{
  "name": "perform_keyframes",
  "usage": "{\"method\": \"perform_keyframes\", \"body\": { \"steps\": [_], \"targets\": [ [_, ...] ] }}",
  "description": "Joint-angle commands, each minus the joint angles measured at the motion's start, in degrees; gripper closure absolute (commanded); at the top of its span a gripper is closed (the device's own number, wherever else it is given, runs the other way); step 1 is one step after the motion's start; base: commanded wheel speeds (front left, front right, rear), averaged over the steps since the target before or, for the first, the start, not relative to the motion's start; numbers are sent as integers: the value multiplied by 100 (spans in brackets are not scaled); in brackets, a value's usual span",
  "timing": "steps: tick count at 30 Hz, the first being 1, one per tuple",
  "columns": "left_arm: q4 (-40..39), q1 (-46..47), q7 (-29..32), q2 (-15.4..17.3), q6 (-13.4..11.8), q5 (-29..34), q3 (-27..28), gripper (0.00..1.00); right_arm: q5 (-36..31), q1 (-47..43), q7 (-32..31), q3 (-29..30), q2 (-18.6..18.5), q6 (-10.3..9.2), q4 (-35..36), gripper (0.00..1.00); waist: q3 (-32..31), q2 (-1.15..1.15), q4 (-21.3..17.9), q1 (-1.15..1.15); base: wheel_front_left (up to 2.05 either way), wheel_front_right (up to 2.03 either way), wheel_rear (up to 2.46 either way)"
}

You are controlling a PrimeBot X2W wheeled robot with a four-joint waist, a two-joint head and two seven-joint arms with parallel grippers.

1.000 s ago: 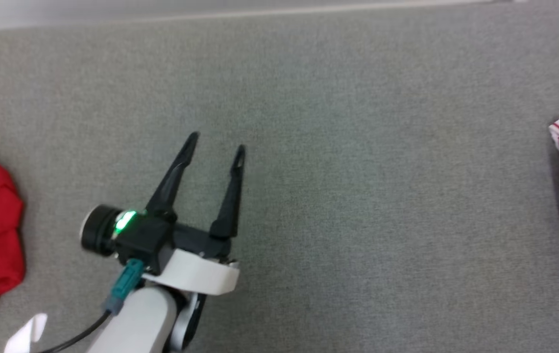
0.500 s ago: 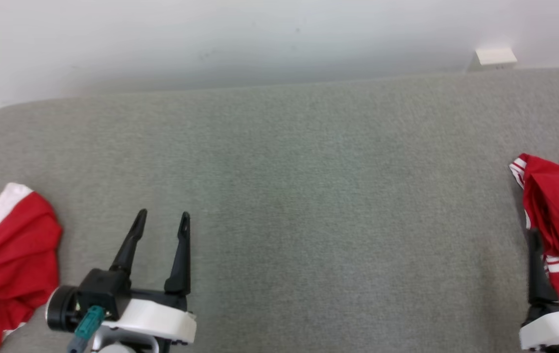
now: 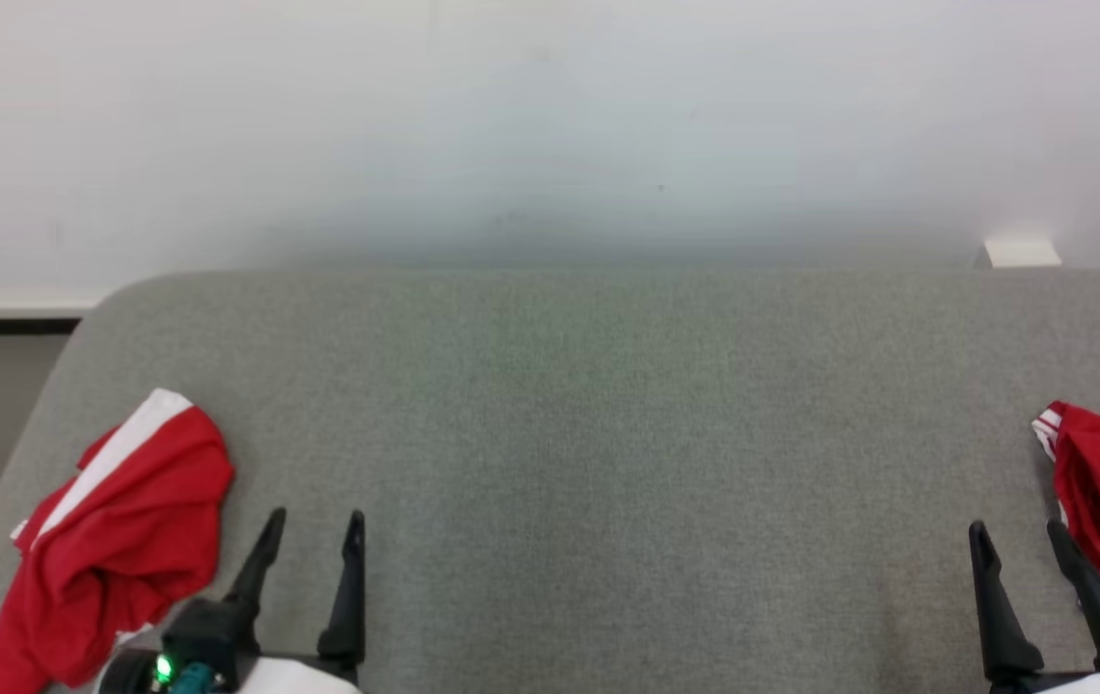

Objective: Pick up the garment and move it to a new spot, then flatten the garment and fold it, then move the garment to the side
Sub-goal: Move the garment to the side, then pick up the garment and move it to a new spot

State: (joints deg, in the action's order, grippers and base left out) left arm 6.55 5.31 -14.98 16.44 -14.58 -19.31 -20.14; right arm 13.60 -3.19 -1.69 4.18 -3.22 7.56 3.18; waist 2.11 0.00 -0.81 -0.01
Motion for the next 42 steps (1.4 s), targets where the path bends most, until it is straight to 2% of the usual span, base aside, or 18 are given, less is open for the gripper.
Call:
{"method": "perform_keyframes", "body": {
  "steps": [1, 9, 28, 32, 41, 42],
  "targets": [
    [23, -98, -17, 31, 27, -29, -17, 0, -33, -127, -20, -4, 17, -17, 71, 0, -161, 0, 16, 1, 0, 0, 0],
    [118, -257, -19, 37, 56, -6, -143, 0, -22, -551, -226, 72, 30, -17, 371, 0, -321, 0, -52, 1, 0, 0, 0],
    [164, -111, -24, 66, 19, -80, -73, 0, 27, -628, -221, 163, 31, -16, 493, 0, -335, 0, 19, 1, 0, 0, 0],
    [196, -17, -24, 48, -1, -64, -25, 0, -10, -628, -233, 156, 29, -16, 565, 0, -304, 0, 291, 1, 0, 0, 0],
    [163, 242, -19, -53, 14, -8, 315, 0, -52, -447, -337, -25, 28, -16, 872, 0, -155, 0, 1485, 1, 0, 0, 0],
    [163, 242, -19, -53, 14, -8, 315, 0, -52, -447, -337, -25, 28, -16, 872, 0, -155, 0, 1485, 1, 0, 0, 0]
  ]
}}
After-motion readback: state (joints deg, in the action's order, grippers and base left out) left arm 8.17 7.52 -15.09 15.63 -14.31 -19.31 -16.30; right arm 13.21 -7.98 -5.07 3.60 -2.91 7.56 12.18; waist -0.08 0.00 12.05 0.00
